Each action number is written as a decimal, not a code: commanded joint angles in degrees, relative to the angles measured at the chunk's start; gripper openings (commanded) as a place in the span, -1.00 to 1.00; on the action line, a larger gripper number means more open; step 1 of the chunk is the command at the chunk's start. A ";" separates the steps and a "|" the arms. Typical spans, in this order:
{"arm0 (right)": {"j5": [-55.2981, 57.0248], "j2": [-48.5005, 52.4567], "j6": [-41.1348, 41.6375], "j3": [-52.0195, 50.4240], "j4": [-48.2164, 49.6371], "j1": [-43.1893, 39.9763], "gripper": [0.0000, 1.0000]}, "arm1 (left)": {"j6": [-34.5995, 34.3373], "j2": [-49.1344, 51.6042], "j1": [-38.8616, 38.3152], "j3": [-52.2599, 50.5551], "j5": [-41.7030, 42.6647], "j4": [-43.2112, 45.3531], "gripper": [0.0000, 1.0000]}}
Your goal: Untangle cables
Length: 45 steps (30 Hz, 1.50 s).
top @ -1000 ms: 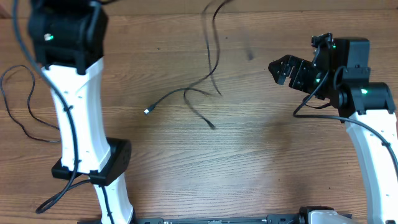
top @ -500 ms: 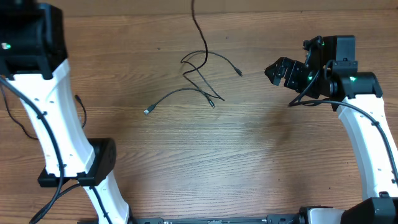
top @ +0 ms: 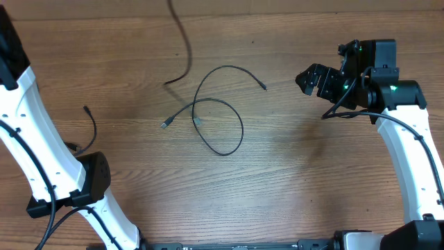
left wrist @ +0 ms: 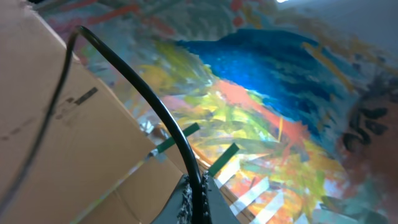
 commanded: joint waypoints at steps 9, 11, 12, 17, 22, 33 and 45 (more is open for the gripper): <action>0.15 -0.09 -0.39 1.16 0.11 -0.44 1.00 | 26.51 -1.14 3.54 0.79 4.57 -28.30 -0.91; 0.15 -0.09 -0.39 1.16 0.07 -0.44 1.00 | 33.35 -1.14 4.57 0.79 3.28 -34.86 -0.92; 0.15 -0.09 -0.42 1.16 0.04 -0.44 1.00 | 36.11 -1.14 5.16 0.79 2.71 -37.55 -0.92; 0.15 -0.09 -0.42 1.16 0.11 -0.44 1.00 | 45.83 -1.14 8.85 0.79 -0.79 -49.05 -0.92; 0.15 -0.09 -0.39 1.16 0.39 -0.44 1.00 | 55.06 -1.14 11.58 0.79 -8.83 -61.16 -0.92; 0.13 -0.09 -0.37 1.16 1.22 -0.44 1.00 | 68.43 -1.11 11.87 -1.53 -55.25 -87.82 -0.92; 0.13 -0.09 -0.37 1.16 1.11 -0.44 1.00 | 68.19 -0.90 11.91 -15.87 -72.67 -87.56 -0.91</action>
